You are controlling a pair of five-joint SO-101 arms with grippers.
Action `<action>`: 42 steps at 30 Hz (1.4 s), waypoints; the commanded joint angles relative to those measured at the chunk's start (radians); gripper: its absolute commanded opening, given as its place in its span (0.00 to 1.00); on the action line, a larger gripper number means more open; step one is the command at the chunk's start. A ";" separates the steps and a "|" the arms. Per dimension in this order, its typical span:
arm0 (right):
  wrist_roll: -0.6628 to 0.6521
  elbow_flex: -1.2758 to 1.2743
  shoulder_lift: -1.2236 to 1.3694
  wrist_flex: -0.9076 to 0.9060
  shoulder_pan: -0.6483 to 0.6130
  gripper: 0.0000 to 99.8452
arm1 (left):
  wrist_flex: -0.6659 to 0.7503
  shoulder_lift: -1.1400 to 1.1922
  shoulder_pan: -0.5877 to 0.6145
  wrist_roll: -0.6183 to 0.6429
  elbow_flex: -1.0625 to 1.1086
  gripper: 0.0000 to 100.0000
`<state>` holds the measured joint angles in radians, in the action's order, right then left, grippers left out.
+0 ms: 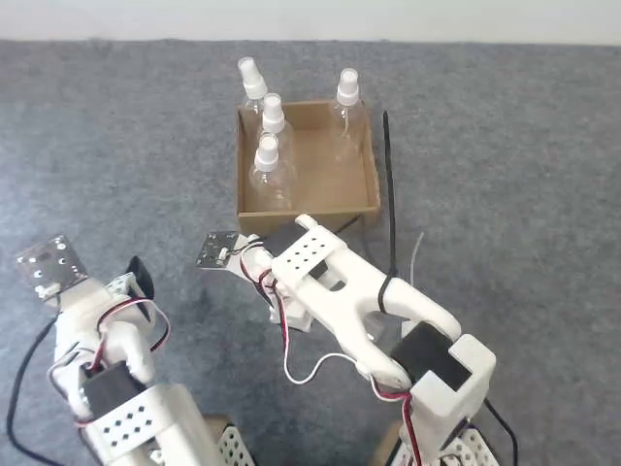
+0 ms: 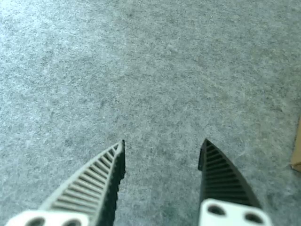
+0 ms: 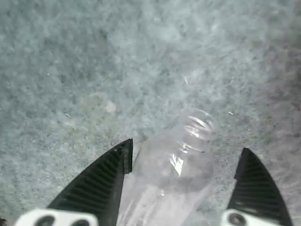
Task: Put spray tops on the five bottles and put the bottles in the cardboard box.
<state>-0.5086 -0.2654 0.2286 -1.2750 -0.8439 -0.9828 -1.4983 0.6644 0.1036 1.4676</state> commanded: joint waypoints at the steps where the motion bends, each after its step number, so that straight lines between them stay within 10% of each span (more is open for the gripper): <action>1: 0.011 0.061 -0.018 -0.039 -0.001 0.25 | 0.005 -0.012 0.005 -0.002 -0.031 0.24; 21: 0.077 0.069 -0.045 -0.051 -0.004 0.07 | 0.005 -0.012 0.005 -0.002 -0.031 0.24; 42: 0.069 -0.141 -0.624 -0.245 0.045 0.05 | 0.032 -0.012 0.003 -0.002 -0.016 0.24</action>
<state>-0.4396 -0.3974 -0.2716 -1.4914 -0.8393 -0.9828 -1.4983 0.6644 0.1036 1.4676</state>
